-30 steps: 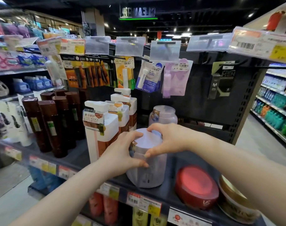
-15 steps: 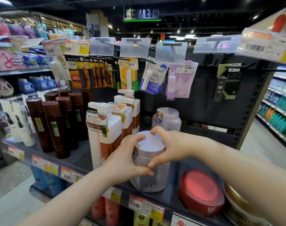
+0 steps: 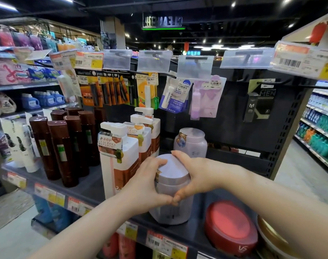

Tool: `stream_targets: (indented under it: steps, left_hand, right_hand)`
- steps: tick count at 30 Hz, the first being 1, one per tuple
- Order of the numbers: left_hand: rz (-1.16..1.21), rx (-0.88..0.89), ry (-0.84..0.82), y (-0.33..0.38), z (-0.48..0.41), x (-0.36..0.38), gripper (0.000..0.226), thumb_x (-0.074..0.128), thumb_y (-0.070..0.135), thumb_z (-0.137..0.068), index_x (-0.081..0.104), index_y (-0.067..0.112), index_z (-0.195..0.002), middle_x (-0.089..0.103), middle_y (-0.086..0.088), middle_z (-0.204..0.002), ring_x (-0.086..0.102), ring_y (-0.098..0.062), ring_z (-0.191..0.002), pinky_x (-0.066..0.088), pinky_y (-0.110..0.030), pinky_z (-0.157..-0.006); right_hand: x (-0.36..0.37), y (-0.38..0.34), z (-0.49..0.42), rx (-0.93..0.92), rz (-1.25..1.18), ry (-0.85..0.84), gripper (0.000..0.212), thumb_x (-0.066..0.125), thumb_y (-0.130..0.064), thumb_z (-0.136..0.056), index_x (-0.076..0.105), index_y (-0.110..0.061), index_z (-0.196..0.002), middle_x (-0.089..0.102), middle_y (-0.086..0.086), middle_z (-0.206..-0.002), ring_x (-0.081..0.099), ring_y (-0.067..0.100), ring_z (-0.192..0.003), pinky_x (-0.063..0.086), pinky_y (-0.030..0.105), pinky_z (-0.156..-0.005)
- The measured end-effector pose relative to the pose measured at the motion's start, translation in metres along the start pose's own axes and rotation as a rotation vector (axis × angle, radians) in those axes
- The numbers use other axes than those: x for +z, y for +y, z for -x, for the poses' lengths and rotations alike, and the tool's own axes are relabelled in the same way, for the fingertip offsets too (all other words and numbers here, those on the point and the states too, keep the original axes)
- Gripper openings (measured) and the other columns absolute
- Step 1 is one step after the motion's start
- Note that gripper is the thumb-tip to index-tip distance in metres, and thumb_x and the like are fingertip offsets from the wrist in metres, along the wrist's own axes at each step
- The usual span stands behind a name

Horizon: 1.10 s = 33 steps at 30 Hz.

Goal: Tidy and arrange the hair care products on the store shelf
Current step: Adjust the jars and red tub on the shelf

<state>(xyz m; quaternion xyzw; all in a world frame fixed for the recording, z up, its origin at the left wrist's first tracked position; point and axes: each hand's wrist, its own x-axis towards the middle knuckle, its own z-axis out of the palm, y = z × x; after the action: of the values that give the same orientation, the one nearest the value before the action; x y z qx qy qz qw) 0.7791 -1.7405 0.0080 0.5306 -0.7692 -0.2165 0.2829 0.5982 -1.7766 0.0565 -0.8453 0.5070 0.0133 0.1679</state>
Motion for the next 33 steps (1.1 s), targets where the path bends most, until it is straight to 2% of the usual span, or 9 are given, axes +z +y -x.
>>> stream_targets:
  steps: [2,4,5,7,11,18,23,27,33]
  left_hand:
    - [-0.053,0.014,0.017,0.005,-0.005,-0.004,0.088,0.078,0.051,-0.058,0.031,0.035,-0.131,0.000,0.018,-0.150,0.013,-0.006,-0.137,0.026,-0.022,-0.106]
    - [-0.051,0.023,0.012,0.012,-0.011,-0.008,0.088,0.078,0.053,-0.056,0.029,0.043,-0.129,-0.006,0.022,-0.151,0.007,-0.009,-0.142,0.026,-0.030,-0.113]
    - [-0.042,0.031,0.001,0.015,-0.014,-0.009,0.091,0.078,0.054,-0.057,0.026,0.048,-0.131,-0.006,0.024,-0.151,0.005,-0.009,-0.143,0.026,-0.036,-0.115]
    - [-0.057,0.052,-0.037,0.019,-0.019,-0.011,0.097,0.077,0.054,-0.059,0.017,0.053,-0.136,-0.004,0.024,-0.153,0.000,-0.008,-0.143,0.021,-0.041,-0.117]
    - [-0.172,0.071,-0.113,0.017,-0.026,-0.009,0.091,0.073,0.057,-0.063,0.027,0.042,-0.140,0.014,0.016,-0.154,0.012,-0.010,-0.142,0.019,-0.032,-0.115]
    - [-0.177,0.069,-0.131,0.015,-0.027,-0.010,0.088,0.071,0.060,-0.063,0.030,0.041,-0.139,0.017,0.019,-0.151,0.017,-0.008,-0.138,0.023,-0.031,-0.113]
    - [-0.157,0.057,-0.149,0.014,-0.029,-0.011,0.086,0.071,0.060,-0.064,0.031,0.042,-0.138,0.016,0.020,-0.151,0.015,-0.006,-0.138,0.021,-0.029,-0.113]
    - [-0.169,0.060,-0.142,0.014,-0.030,-0.011,0.087,0.070,0.061,-0.064,0.030,0.041,-0.138,0.016,0.019,-0.151,0.015,-0.007,-0.138,0.021,-0.031,-0.114]
    - [-0.200,0.100,-0.093,0.014,-0.028,-0.009,0.087,0.072,0.059,-0.064,0.031,0.040,-0.139,0.018,0.018,-0.151,0.016,-0.006,-0.138,0.017,-0.020,-0.106]
  right_hand:
    - [-0.011,0.005,-0.001,0.019,-0.051,-0.073,0.106,0.069,-0.058,-0.070,0.001,-0.035,-0.148,0.041,-0.004,-0.144,0.044,0.016,-0.128,0.036,0.030,-0.107]
    - [-0.022,0.011,-0.007,0.048,-0.197,-0.086,0.075,0.056,-0.055,-0.083,0.020,-0.034,-0.146,0.058,-0.007,-0.113,0.058,0.011,-0.095,0.046,0.027,-0.086]
    - [-0.025,0.016,-0.013,0.070,-0.284,-0.035,0.061,0.050,-0.054,-0.087,0.034,-0.032,-0.141,0.058,-0.007,-0.097,0.057,0.009,-0.081,0.047,0.027,-0.076]
    - [-0.031,0.031,-0.030,0.115,-0.344,0.143,0.051,0.049,-0.056,-0.087,0.053,-0.025,-0.127,0.062,-0.004,-0.098,0.058,0.012,-0.082,0.049,0.028,-0.076]
    - [-0.039,0.061,-0.061,0.232,-0.093,0.377,0.060,0.065,-0.049,-0.080,0.053,-0.016,-0.128,0.053,0.009,-0.129,0.055,0.024,-0.113,0.046,0.030,-0.092]
    - [-0.034,0.079,-0.105,0.389,-0.135,0.424,0.100,0.073,-0.059,-0.066,0.027,-0.014,-0.143,0.029,0.017,-0.147,0.037,0.034,-0.132,0.039,0.040,-0.105]
    - [-0.029,0.086,-0.123,0.390,-0.285,0.406,0.096,0.072,-0.057,-0.068,0.029,-0.017,-0.144,0.029,0.019,-0.146,0.039,0.034,-0.130,0.037,0.037,-0.106]
    - [-0.032,0.088,-0.115,0.337,-0.230,0.367,0.092,0.073,-0.055,-0.067,0.032,-0.021,-0.142,0.037,0.016,-0.141,0.045,0.032,-0.125,0.042,0.037,-0.103]
    - [-0.033,0.066,-0.090,0.253,-0.136,0.239,0.090,0.072,-0.060,-0.065,0.033,-0.030,-0.141,0.041,0.013,-0.136,0.047,0.030,-0.121,0.045,0.038,-0.100]
